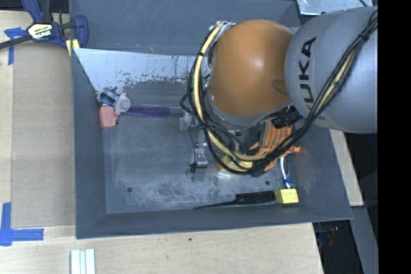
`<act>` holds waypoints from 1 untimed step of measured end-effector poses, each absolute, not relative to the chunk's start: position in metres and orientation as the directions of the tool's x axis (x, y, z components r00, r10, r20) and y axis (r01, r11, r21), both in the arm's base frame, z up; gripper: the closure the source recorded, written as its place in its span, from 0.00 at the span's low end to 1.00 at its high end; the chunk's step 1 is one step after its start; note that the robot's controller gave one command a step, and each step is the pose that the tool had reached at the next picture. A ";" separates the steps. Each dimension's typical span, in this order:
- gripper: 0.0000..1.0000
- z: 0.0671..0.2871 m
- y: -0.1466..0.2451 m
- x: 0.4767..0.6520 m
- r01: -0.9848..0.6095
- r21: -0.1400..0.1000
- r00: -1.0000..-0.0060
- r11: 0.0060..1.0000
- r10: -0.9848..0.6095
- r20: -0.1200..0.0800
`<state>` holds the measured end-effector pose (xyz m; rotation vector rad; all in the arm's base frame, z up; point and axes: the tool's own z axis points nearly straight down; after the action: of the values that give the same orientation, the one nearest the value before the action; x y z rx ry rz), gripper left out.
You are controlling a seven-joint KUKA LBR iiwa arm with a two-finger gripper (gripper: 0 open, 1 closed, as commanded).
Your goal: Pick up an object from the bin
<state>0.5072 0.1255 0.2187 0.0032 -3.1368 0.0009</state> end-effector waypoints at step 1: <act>0.00 0.222 0.125 0.509 0.001 0.001 -1.000 1.000 0.001 -0.003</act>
Offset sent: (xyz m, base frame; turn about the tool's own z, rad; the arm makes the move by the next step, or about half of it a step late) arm -0.0009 -0.1191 -0.1487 -0.3665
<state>0.5090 0.1249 0.2225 -0.0009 -3.1446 -0.0013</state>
